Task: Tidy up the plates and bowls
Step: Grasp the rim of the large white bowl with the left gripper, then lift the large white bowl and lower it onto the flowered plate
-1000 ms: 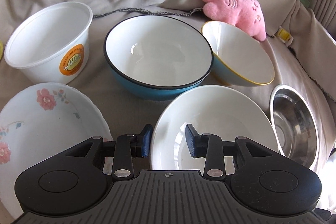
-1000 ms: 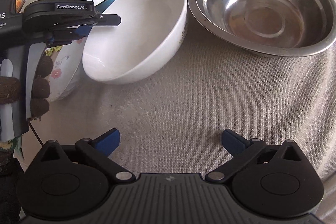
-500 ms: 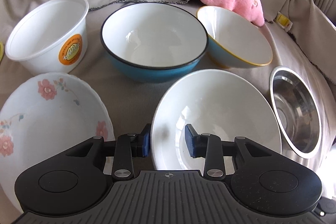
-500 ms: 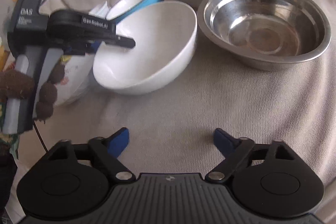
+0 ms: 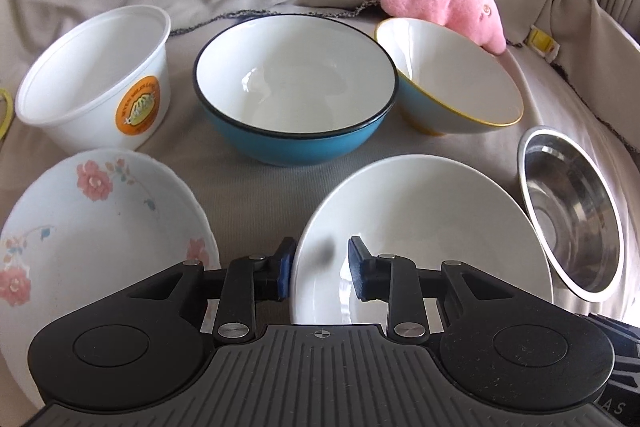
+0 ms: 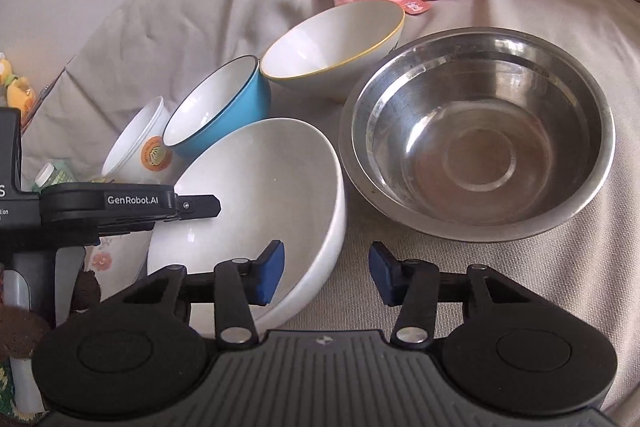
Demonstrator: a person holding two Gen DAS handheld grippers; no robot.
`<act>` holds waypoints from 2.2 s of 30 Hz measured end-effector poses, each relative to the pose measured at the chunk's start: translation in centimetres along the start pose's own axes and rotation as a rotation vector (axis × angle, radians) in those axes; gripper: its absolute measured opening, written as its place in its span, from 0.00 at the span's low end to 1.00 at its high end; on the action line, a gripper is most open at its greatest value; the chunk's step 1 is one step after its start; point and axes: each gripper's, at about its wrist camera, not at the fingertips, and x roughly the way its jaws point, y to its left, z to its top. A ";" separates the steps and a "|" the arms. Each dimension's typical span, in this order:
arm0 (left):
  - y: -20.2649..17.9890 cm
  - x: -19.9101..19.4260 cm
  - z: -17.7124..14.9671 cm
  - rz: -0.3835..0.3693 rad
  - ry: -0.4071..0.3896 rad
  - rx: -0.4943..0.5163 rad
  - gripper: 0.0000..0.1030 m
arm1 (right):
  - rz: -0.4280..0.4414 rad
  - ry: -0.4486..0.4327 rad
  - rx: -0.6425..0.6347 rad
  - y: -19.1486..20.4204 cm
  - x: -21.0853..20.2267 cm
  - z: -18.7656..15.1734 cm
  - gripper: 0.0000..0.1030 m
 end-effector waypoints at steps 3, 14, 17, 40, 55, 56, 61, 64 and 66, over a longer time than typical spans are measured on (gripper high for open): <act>-0.5 0.8 0.3 0.019 0.029 0.015 0.31 | 0.004 0.028 -0.012 0.2 1.0 0.0 0.29; -2.1 -0.6 -2.3 0.043 0.108 0.067 0.33 | 0.027 0.048 -0.044 -0.8 -0.7 -0.8 0.24; -2.4 -0.3 -1.8 0.063 0.107 0.060 0.35 | 0.030 0.043 -0.047 -1.0 -0.4 -0.7 0.24; -5.6 -0.2 -2.5 0.083 0.235 0.112 0.41 | 0.077 -0.008 -0.035 -3.6 -0.7 0.3 0.24; -2.9 0.4 -3.0 -0.024 0.207 -0.058 0.43 | 0.065 0.058 -0.080 -2.9 0.8 0.0 0.24; -3.0 0.2 -3.2 -0.024 0.192 -0.042 0.43 | 0.063 0.061 -0.081 -2.9 0.9 0.1 0.25; -2.9 -0.6 -4.2 -0.054 0.125 0.016 0.39 | 0.008 0.065 -0.112 -1.9 0.9 0.1 0.26; -1.9 -1.2 -4.5 -0.096 0.108 0.005 0.35 | -0.024 0.080 -0.117 -1.3 1.0 0.2 0.27; -1.3 -1.8 -4.8 -0.117 0.102 -0.004 0.35 | -0.026 0.103 -0.097 -1.1 0.9 0.4 0.27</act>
